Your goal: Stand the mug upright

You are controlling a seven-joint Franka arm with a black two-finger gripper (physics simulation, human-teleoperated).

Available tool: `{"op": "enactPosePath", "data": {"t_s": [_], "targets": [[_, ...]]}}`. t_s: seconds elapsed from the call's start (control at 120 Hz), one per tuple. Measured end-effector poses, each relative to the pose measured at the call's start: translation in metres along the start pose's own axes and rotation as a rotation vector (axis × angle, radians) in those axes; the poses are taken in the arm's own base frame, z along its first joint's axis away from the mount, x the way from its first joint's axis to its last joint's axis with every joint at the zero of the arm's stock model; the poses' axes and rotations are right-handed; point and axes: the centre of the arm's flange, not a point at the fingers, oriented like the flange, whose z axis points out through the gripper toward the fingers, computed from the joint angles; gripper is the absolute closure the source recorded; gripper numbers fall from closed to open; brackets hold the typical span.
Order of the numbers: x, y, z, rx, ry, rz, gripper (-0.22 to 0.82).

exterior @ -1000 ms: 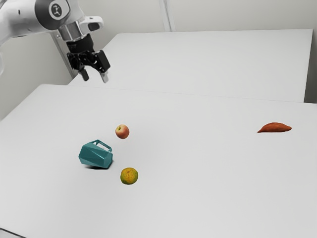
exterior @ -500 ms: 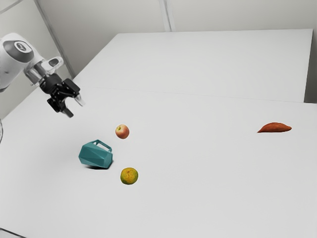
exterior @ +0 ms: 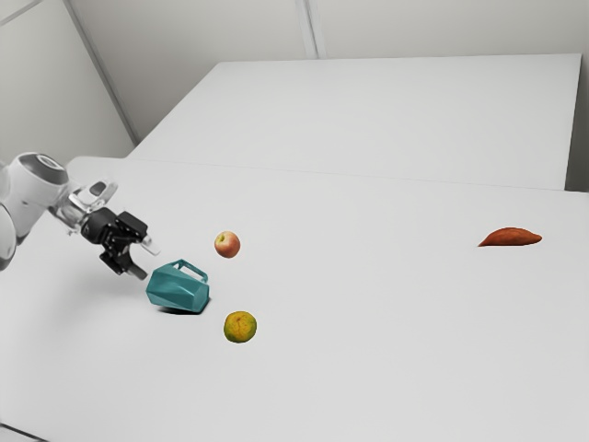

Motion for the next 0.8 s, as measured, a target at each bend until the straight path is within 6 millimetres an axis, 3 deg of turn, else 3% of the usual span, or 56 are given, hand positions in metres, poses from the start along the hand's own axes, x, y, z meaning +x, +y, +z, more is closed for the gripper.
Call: {"op": "enactPosePath", "data": {"t_s": [0.158, 0.325, 0.475, 0.55, 0.667, 0.8], "targets": [[0.006, -0.014, 0.016, -0.030, 0.034, 0.035, 0.00], [0.005, -0.016, 0.029, -0.103, 0.049, 0.078, 0.01], [0.003, -0.016, 0.035, -0.134, 0.045, 0.112, 0.39], [0.003, -0.013, 0.035, -0.138, 0.047, 0.135, 0.53], [0.003, 0.003, 0.030, -0.138, 0.053, 0.187, 0.66], [0.003, 0.022, 0.028, -0.145, 0.050, 0.243, 0.73]]}}
